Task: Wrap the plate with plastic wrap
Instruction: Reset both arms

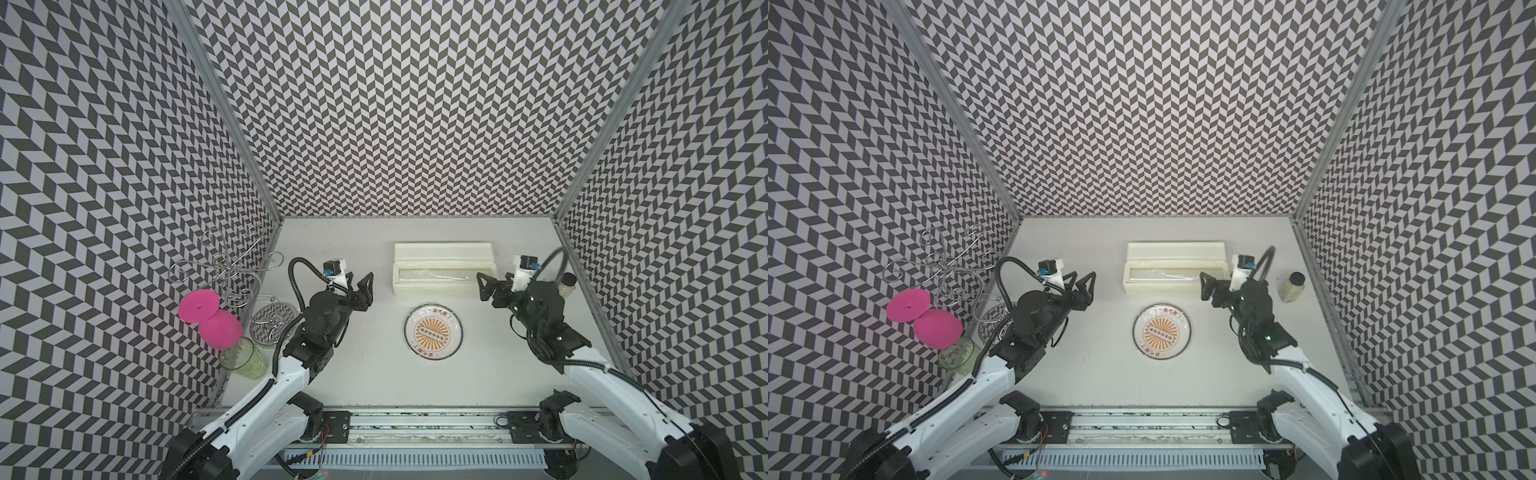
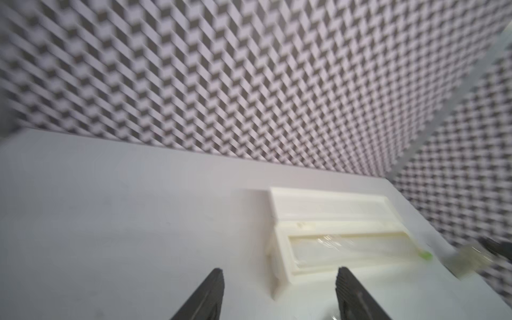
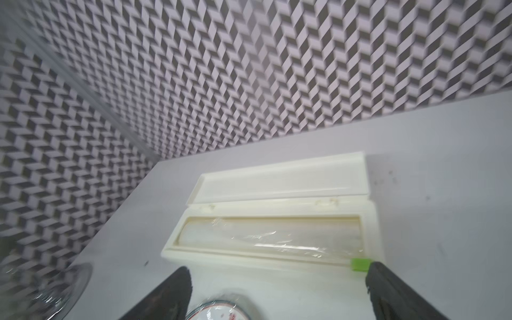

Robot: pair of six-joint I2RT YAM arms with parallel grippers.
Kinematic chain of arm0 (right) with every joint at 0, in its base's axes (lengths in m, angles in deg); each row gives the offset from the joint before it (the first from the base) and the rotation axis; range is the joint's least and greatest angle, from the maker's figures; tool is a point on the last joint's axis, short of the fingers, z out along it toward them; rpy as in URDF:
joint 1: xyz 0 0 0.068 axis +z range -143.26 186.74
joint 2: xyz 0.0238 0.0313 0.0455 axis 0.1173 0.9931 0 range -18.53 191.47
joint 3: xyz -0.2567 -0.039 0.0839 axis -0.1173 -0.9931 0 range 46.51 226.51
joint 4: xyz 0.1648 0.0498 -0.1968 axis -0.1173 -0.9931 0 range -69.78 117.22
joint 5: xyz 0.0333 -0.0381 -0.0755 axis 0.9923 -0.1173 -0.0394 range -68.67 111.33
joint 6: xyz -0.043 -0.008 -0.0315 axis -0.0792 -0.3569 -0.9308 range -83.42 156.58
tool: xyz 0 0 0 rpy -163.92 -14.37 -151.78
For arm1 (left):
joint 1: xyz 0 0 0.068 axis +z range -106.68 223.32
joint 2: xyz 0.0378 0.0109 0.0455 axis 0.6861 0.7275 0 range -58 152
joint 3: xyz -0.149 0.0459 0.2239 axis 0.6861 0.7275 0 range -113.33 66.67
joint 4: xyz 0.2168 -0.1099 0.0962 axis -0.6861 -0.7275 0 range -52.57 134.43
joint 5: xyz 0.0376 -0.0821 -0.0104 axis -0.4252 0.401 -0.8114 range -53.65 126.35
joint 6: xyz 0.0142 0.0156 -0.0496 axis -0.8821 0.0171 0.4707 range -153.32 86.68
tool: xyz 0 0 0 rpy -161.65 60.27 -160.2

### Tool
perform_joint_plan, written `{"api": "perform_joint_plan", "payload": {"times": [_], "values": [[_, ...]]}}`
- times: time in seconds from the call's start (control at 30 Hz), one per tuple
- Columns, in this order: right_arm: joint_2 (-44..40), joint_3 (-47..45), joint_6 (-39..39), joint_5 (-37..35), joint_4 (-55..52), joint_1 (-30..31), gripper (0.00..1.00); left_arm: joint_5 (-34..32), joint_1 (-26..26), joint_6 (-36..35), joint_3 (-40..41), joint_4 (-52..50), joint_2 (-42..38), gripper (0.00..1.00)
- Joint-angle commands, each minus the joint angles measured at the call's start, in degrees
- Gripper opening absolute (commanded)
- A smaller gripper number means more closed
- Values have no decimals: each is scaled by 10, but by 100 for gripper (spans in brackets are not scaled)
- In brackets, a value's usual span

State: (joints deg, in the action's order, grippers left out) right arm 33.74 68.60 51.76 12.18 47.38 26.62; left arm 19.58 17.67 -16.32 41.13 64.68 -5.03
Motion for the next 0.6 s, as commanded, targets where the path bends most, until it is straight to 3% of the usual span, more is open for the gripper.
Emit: {"api": "perform_joint_plan", "payload": {"times": [0.0,0.07,0.13,0.3,0.43,0.5,0.57], "values": [[28,-70,-131,-208,275,-32,100,-315,5,-89,25,128,49,67],[76,-56,-139,-222,233,-49,100,-343,21,-90,37,143,68,67],[118,-69,-136,-221,268,-59,100,-347,38,-93,67,183,80,68],[232,-125,-122,-227,469,-71,100,-245,124,-72,116,277,150,71],[288,-131,-178,-210,570,-75,100,-164,161,-96,107,343,228,74],[301,-136,-159,-196,573,-89,100,-114,184,-117,124,421,247,83],[336,-157,-163,-154,658,-103,100,-90,200,-127,132,451,254,97]]}}
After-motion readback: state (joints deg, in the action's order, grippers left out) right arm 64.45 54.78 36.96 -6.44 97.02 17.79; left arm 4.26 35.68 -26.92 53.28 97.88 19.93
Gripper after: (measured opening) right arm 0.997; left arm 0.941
